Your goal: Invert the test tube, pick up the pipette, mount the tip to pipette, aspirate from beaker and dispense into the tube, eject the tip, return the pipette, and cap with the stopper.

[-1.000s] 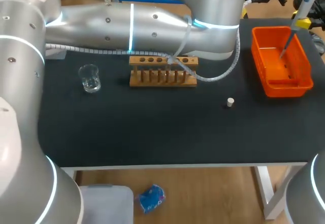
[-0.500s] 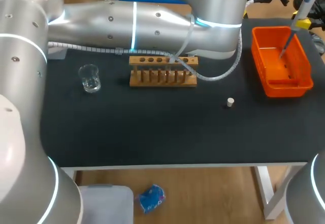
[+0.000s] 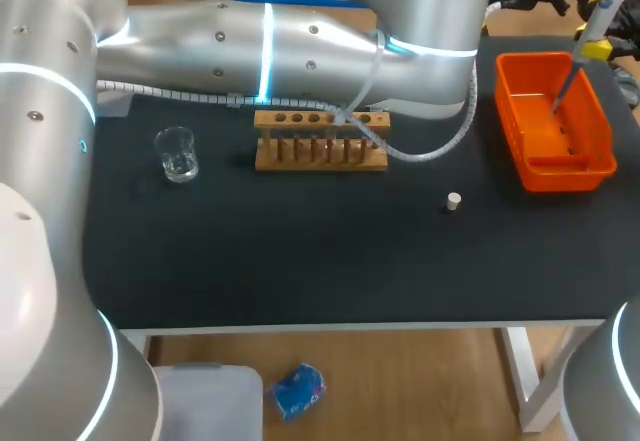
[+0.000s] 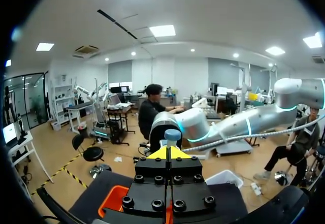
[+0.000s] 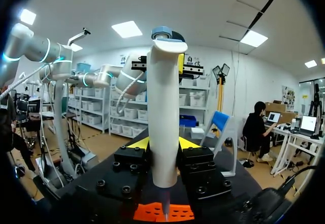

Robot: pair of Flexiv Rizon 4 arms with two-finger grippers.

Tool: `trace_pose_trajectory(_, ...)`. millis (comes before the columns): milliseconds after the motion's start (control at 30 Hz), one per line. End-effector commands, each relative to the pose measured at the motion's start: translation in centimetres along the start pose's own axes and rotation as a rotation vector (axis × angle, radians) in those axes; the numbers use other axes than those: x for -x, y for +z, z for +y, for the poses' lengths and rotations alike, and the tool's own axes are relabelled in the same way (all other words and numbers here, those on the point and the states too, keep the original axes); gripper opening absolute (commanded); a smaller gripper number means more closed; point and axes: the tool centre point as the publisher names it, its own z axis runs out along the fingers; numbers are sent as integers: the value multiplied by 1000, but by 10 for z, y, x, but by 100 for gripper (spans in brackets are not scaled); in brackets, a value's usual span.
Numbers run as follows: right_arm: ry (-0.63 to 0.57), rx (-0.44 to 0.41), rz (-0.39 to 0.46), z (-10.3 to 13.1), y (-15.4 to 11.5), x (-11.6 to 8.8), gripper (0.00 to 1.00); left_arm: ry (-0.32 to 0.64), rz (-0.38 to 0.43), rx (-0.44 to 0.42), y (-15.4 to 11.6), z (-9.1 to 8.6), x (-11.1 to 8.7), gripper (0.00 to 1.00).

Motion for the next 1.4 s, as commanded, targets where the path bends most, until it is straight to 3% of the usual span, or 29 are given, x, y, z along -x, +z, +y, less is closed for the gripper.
trace_pose_trajectory(33,0,2,14,3,-3,5,0,-2,-20,-162,6,11,-4,0)
trace_pose_trajectory(1033,0,2,14,3,-3,5,0,-27,-40,-96,12,30,-10,0)
trace_pose_trajectory(1133,0,2,14,3,-3,5,0,-20,-44,-105,10,24,-11,0)
trace_pose_trajectory(1300,0,2,14,3,-3,5,0,8,-47,-139,-2,-1,-10,0)
trace_pose_trajectory(1333,0,2,14,3,-3,5,0,14,-49,-145,-4,-5,-10,5)
trace_pose_trajectory(1367,0,2,14,3,-3,5,0,22,-46,-158,-8,-12,-10,25)
trace_pose_trajectory(1400,0,2,14,3,-3,5,0,27,-47,-171,-11,-18,-10,25)
